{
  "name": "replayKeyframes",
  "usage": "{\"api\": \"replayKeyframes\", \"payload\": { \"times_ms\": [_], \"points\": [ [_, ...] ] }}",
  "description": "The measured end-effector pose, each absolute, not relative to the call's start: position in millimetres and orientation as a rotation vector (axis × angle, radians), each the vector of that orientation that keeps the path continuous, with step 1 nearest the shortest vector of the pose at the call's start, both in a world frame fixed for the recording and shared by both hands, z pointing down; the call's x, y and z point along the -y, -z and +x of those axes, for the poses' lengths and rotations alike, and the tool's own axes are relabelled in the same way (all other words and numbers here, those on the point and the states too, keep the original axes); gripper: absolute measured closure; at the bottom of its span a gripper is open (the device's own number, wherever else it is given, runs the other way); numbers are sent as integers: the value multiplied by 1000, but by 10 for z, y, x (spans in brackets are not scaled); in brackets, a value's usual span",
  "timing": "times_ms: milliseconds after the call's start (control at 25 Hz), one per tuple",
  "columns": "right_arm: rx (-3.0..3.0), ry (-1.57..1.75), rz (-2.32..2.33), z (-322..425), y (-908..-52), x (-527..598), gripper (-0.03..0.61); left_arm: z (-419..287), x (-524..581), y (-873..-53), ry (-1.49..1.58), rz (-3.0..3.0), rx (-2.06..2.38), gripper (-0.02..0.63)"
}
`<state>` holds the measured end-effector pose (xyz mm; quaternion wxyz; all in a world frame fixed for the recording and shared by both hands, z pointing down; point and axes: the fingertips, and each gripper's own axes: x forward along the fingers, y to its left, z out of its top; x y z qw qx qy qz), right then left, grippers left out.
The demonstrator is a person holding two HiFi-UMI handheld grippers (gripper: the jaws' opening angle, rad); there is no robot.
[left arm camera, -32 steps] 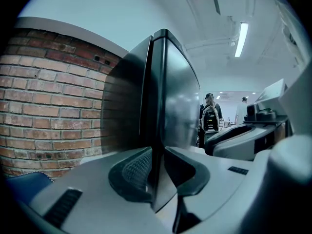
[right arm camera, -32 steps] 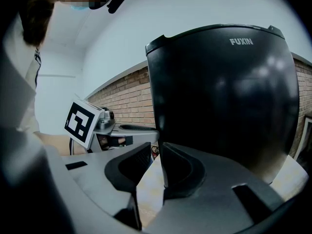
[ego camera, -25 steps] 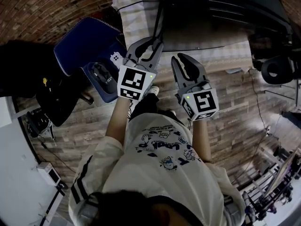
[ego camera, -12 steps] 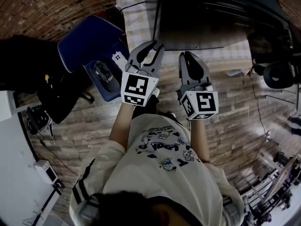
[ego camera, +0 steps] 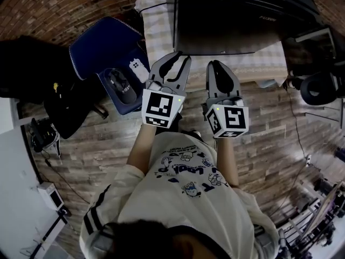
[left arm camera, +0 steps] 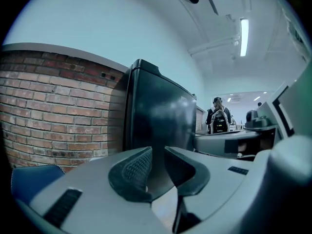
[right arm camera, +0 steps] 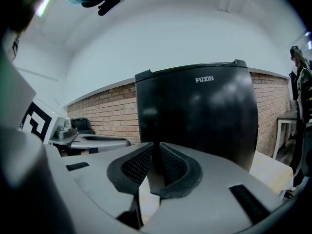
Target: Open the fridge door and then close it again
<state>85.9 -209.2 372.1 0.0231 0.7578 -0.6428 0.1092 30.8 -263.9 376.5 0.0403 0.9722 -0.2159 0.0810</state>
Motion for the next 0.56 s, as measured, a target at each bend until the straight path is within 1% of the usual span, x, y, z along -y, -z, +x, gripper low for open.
{"api": "replayKeyframes", "payload": {
  "times_ms": [560],
  "points": [
    [1989, -312, 2367, 830, -3604, 1734, 523, 244, 2246, -3638, -229, 2989, 683, 525]
  ]
}}
